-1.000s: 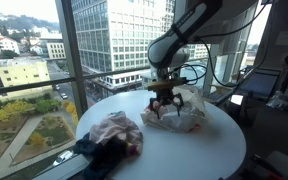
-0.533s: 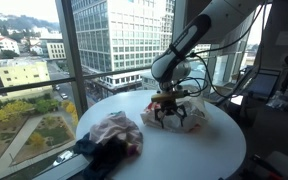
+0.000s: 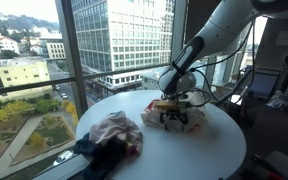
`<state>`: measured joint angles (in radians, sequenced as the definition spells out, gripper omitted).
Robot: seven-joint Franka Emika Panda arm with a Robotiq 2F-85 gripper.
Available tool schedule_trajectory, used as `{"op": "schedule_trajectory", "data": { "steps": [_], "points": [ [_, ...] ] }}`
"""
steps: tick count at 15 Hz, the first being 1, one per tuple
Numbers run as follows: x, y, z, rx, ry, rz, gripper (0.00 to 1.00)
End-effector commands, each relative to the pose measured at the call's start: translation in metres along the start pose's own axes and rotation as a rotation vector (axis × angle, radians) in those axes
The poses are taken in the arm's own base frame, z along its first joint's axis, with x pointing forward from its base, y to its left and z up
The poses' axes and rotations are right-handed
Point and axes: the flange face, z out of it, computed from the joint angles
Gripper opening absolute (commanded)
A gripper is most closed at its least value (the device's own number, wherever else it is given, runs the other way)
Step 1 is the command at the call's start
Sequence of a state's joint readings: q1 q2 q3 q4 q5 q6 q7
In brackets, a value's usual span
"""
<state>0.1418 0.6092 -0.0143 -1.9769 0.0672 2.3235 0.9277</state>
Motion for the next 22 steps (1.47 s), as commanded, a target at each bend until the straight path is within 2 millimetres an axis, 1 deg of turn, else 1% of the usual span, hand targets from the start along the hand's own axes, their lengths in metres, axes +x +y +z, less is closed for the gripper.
{"op": "schedule_trajectory", "data": {
  "steps": [1, 6, 10, 15, 18, 20, 22],
  "points": [
    [0.027, -0.004, -0.006, 0.051, 0.067, 0.04, 1.0],
    [0.058, -0.01, -0.021, 0.065, 0.2, 0.037, 1.0],
    [0.087, -0.017, -0.032, 0.054, 0.277, 0.067, 1.0],
    [0.127, -0.016, -0.042, 0.051, 0.328, 0.149, 1.0],
    [0.146, -0.014, -0.047, 0.045, 0.352, 0.2, 1.0],
    [0.151, -0.014, -0.049, 0.045, 0.343, 0.224, 1.0],
    [0.14, -0.018, -0.052, 0.047, 0.303, 0.195, 1.0]
  ]
}}
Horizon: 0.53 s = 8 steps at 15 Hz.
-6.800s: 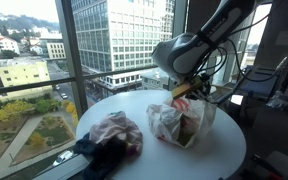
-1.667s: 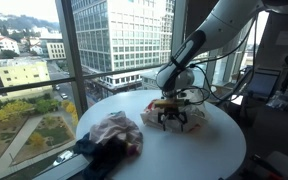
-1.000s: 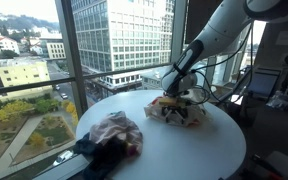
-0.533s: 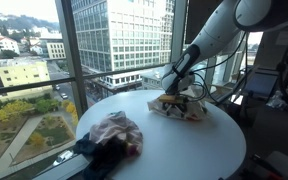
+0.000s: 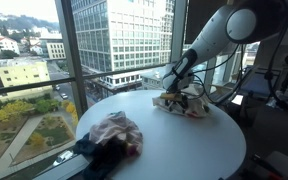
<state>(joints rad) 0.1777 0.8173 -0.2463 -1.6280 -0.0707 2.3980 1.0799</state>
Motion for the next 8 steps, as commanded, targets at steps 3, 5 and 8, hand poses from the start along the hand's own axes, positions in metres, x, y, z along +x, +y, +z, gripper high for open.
{"op": "schedule_trajectory", "data": {
  "steps": [3, 5, 8],
  "points": [
    [-0.033, -0.012, -0.031, -0.015, -0.09, -0.068, 1.0],
    [-0.058, -0.014, -0.053, -0.038, -0.126, -0.1, 1.0],
    [-0.094, -0.019, -0.096, -0.038, -0.182, -0.173, 1.0]
  ]
}}
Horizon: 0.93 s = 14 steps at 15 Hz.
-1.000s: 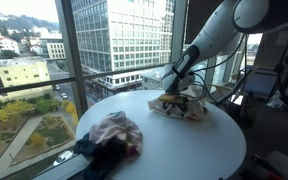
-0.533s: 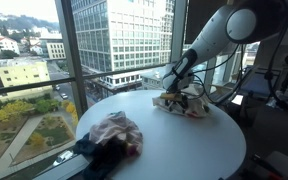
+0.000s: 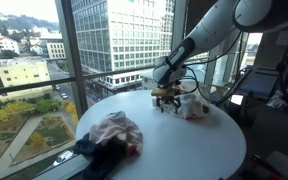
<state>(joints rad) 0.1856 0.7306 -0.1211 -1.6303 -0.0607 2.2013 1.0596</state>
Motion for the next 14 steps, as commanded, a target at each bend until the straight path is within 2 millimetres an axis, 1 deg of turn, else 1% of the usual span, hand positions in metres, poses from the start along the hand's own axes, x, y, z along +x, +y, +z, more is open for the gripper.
{"op": "schedule_trajectory", "data": {
  "steps": [1, 4, 6, 9, 14],
  "points": [
    [-0.047, -0.001, -0.056, 0.006, -0.066, -0.101, 1.0],
    [-0.087, -0.021, -0.089, 0.059, -0.142, -0.19, 1.0],
    [-0.112, -0.035, -0.1, 0.096, -0.204, -0.246, 1.0],
    [-0.15, -0.058, -0.094, 0.135, -0.263, -0.338, 1.0],
    [-0.219, -0.076, -0.089, 0.16, -0.289, -0.536, 1.0]
  ]
}}
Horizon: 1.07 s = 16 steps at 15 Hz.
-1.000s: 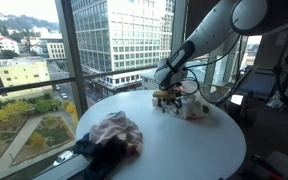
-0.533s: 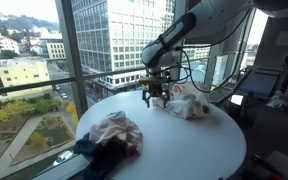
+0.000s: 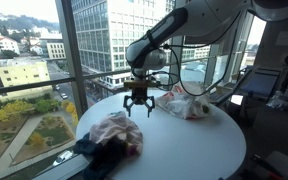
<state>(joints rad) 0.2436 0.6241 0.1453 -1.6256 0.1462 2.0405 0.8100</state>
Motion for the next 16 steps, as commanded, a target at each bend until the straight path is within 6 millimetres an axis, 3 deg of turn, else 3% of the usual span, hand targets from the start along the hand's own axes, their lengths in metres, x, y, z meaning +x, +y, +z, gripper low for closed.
{"op": "schedule_trajectory", "data": {
  "steps": [1, 4, 10, 16],
  "points": [
    [-0.029, -0.031, 0.009, 0.026, -0.014, -0.126, 1.0],
    [-0.044, -0.054, 0.024, 0.037, 0.023, -0.185, 1.0],
    [-0.053, -0.093, 0.055, 0.092, 0.07, -0.265, 1.0],
    [-0.053, -0.104, 0.074, 0.086, 0.105, -0.303, 1.0]
  ]
}}
